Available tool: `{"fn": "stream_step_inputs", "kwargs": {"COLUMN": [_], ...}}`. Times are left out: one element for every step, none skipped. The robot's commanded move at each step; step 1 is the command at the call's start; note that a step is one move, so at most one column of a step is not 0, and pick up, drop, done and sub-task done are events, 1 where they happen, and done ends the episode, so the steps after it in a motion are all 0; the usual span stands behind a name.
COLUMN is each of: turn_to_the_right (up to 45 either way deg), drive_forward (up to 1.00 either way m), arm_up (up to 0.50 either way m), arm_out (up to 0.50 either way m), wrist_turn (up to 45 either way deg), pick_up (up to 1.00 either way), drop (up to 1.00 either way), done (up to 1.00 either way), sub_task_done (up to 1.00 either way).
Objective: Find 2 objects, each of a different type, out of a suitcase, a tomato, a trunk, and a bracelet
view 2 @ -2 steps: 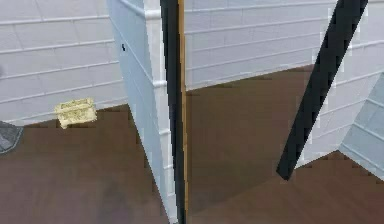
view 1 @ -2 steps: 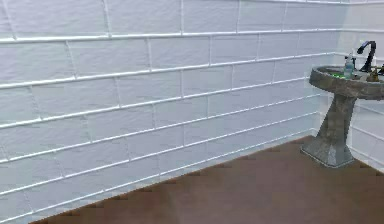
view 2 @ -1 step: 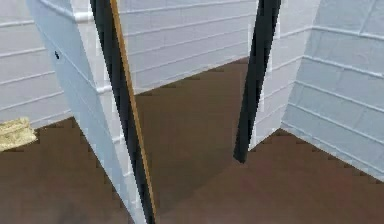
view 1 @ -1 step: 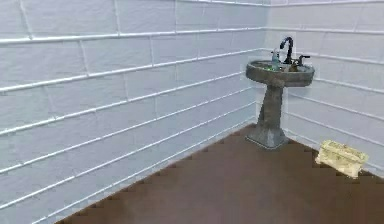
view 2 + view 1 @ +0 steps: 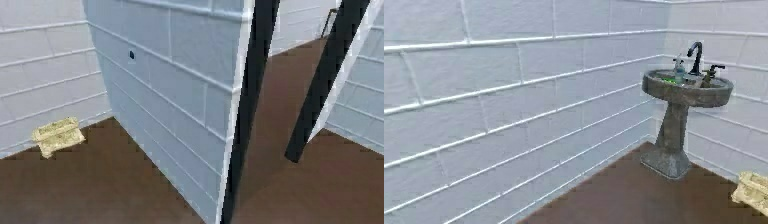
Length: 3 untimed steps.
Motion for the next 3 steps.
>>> {"fn": "stream_step_inputs", "kwargs": {"turn_to_the_right": [42.0, 0.0, 0.0], "drive_forward": [0.00, 1.00, 0.05], "arm_up": [0.00, 0.00, 0.00], "arm_out": [0.00, 0.00, 0.00], "wrist_turn": [0.0, 0.0, 0.0], "pick_up": [0.00, 0.00, 0.00], "drop": [0.00, 0.00, 0.00], "done": [0.00, 0.00, 0.00], "sub_task_done": [0.00, 0.00, 0.00]}}
